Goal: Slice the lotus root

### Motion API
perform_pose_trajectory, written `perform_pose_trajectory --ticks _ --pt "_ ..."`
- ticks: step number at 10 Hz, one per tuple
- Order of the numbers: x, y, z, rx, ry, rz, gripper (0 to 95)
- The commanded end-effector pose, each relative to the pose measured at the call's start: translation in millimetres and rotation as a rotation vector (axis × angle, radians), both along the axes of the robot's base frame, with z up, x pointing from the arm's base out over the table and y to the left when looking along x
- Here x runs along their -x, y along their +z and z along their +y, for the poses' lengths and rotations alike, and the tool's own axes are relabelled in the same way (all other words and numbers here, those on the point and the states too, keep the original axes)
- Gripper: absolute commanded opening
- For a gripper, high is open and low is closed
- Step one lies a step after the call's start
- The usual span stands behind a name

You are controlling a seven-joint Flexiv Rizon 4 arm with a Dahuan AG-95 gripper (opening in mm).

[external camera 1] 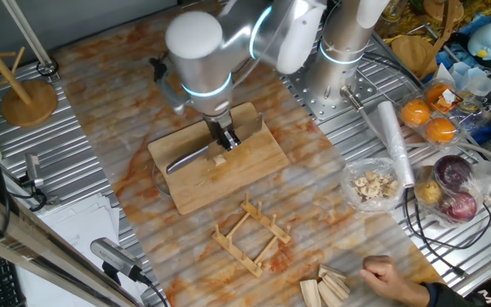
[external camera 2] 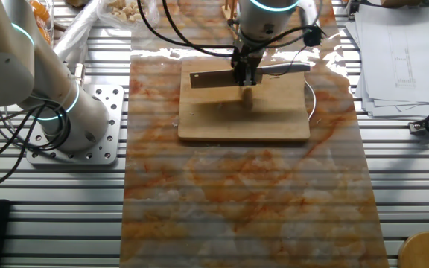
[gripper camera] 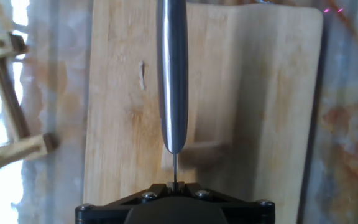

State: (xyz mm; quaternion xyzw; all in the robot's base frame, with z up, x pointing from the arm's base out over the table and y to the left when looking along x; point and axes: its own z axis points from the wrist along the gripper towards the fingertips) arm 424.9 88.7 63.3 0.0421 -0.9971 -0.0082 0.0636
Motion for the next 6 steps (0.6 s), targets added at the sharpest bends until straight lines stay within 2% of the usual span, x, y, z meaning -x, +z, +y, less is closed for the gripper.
perform_pose_trajectory --ticks 1,6 --pt "3.2 4.7 -1.9 -0.003 0.005 -0.009 0.0" --pt "3.2 6.1 -1.7 -0.003 0.004 -0.006 0.0"
